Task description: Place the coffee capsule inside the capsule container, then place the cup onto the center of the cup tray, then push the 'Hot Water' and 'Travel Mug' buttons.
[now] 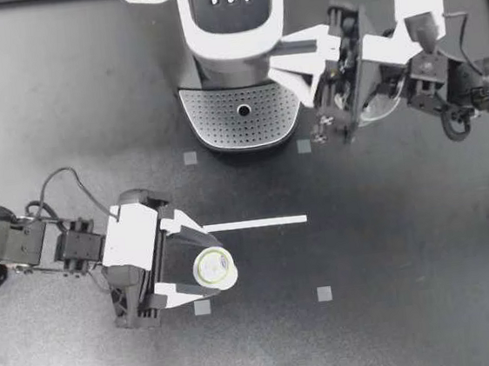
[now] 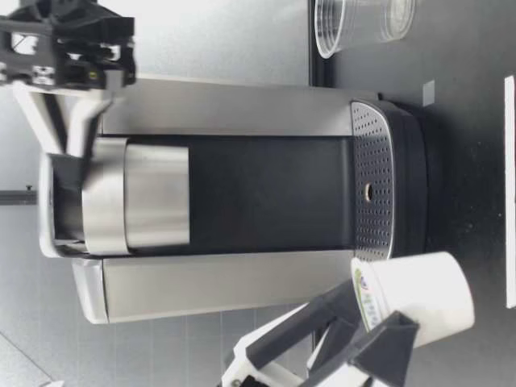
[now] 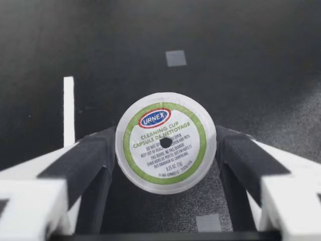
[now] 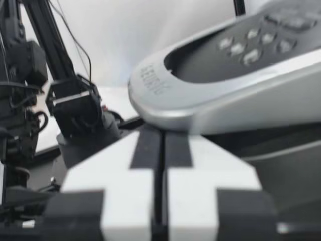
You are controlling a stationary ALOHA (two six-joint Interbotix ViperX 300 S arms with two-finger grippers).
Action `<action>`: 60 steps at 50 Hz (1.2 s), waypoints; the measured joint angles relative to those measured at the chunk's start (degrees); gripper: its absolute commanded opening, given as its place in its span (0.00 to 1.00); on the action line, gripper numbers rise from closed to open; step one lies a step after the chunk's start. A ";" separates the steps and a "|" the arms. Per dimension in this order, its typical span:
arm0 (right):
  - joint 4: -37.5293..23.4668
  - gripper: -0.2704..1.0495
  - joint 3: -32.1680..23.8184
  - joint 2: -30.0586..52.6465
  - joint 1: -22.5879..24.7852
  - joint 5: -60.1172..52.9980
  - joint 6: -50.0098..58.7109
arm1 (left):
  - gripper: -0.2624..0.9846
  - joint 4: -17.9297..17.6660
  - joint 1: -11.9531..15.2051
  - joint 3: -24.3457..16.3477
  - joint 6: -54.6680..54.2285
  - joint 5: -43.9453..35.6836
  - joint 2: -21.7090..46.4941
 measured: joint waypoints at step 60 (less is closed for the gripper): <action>-0.53 0.26 -14.06 3.43 -17.05 2.64 0.18 | 0.62 0.00 0.09 -0.09 -0.09 0.00 -0.70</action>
